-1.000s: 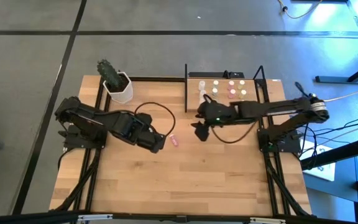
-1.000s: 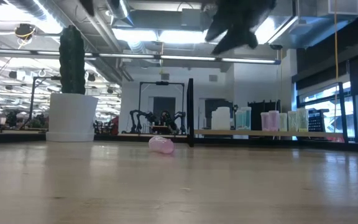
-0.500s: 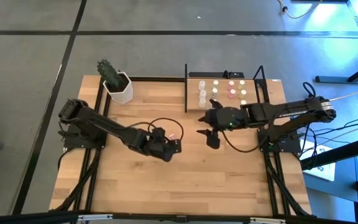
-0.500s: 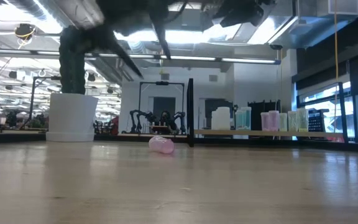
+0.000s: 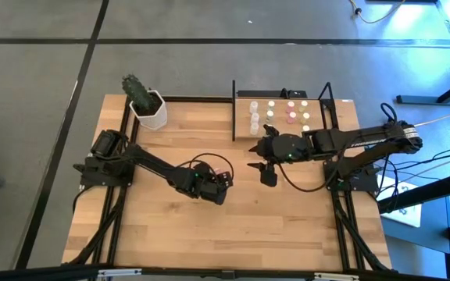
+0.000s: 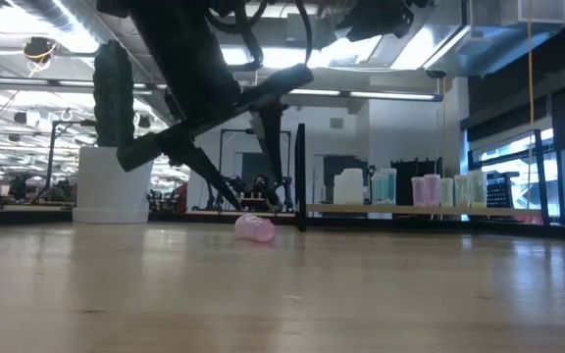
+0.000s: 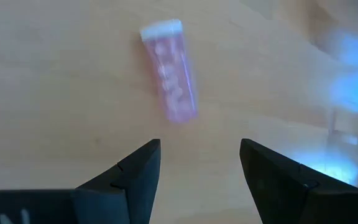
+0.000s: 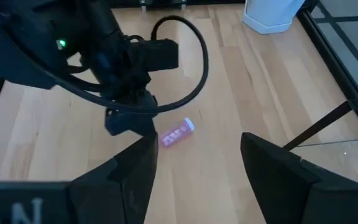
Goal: Pick and place medicine bottles onto shelf by color
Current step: Put the pink pill bottle on the shelf aligned with the other pink pill bottles
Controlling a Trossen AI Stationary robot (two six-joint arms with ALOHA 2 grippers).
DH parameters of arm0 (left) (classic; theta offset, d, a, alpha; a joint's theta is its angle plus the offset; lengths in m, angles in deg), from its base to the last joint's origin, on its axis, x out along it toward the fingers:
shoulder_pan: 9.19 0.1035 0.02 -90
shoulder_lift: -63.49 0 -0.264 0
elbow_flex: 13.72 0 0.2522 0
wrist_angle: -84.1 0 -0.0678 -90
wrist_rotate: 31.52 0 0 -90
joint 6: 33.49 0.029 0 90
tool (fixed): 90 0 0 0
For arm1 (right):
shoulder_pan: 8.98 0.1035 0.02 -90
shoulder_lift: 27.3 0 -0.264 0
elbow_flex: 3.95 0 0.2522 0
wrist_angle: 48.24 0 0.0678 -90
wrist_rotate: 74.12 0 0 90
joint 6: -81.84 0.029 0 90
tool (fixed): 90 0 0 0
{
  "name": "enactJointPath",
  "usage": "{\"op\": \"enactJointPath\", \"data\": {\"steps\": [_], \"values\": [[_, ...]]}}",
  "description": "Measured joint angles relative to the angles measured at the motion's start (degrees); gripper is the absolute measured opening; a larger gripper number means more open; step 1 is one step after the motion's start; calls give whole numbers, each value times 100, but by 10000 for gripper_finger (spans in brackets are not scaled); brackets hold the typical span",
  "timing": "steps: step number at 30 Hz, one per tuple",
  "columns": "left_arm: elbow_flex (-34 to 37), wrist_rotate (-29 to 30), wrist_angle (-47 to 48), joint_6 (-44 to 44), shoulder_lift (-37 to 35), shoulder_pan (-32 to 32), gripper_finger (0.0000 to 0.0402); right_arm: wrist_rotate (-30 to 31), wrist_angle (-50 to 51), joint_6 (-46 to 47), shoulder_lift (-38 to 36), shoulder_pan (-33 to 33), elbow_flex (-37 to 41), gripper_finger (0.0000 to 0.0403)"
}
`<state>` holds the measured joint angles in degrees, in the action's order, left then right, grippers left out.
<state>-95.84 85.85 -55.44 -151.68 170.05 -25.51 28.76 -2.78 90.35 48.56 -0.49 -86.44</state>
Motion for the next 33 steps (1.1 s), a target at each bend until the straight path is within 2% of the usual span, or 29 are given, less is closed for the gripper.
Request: {"op": "enactJointPath", "data": {"steps": [7,16,27,33], "values": [[-2,350,114,11,-2,195,214,0,-50,20,0,0,0,231],[-2,332,111,20,-2,337,214,0,-59,17,0,0,0,231],[-10,254,215,-226,120,291,214,0,-57,20,2,0,0,231],[-10,-140,-22,-234,329,404,214,-1,-61,18,7,0,0,231]]}}
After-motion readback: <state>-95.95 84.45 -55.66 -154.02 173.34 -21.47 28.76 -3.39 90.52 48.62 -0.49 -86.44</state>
